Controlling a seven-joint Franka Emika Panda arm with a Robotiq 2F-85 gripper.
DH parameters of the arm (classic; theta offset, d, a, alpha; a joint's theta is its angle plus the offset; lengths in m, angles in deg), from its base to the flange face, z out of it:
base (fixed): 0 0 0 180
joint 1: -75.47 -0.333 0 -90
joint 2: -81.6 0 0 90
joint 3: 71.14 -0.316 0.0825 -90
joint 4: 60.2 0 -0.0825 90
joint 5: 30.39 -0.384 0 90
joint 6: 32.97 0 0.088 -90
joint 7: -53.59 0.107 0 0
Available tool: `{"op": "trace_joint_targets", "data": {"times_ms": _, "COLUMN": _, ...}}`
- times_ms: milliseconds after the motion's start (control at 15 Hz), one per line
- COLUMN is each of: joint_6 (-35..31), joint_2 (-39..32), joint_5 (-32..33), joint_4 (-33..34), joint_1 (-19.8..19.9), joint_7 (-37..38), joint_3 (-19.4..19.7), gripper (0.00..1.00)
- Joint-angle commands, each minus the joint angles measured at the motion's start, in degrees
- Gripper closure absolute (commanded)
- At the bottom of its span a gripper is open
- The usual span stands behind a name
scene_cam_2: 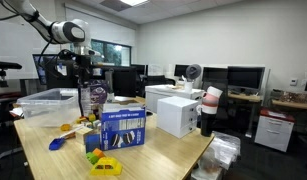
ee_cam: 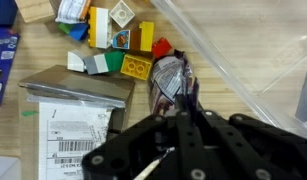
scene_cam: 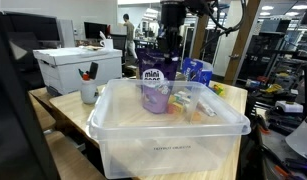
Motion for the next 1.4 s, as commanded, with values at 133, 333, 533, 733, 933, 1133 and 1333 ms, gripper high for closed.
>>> {"op": "trace_joint_targets", "data": {"times_ms": 133, "joint_6": 8.0, "joint_2": -1.4, "joint_5": 4.1, "joint_4": 4.5, "joint_1": -0.8, "joint_7": 7.5, "joint_3": -1.1, "gripper": 0.93}}
{"op": "trace_joint_targets", "data": {"times_ms": 333, "joint_6": 10.8, "joint_2": -2.1, "joint_5": 4.4, "joint_4": 6.5, "joint_1": -1.0, "joint_7": 9.1, "joint_3": -1.5, "gripper": 0.93}}
{"op": "trace_joint_targets", "data": {"times_ms": 533, "joint_6": 12.1, "joint_2": -2.9, "joint_5": 4.1, "joint_4": 8.0, "joint_1": -1.6, "joint_7": 10.0, "joint_3": -1.6, "gripper": 0.93}}
{"op": "trace_joint_targets", "data": {"times_ms": 733, "joint_6": 12.3, "joint_2": -3.2, "joint_5": 4.1, "joint_4": 9.0, "joint_1": -1.8, "joint_7": 10.2, "joint_3": -1.7, "gripper": 0.93}}
{"op": "trace_joint_targets", "data": {"times_ms": 933, "joint_6": 12.0, "joint_2": -3.0, "joint_5": 3.9, "joint_4": 9.9, "joint_1": -2.1, "joint_7": 10.7, "joint_3": -1.7, "gripper": 0.94}}
{"op": "trace_joint_targets", "data": {"times_ms": 1133, "joint_6": 12.0, "joint_2": -2.9, "joint_5": 3.2, "joint_4": 11.2, "joint_1": -2.2, "joint_7": 10.7, "joint_3": -1.8, "gripper": 0.94}}
{"op": "trace_joint_targets", "data": {"times_ms": 1333, "joint_6": 11.6, "joint_2": -2.9, "joint_5": 2.5, "joint_4": 12.7, "joint_1": -2.3, "joint_7": 10.1, "joint_3": -2.0, "gripper": 0.94}}
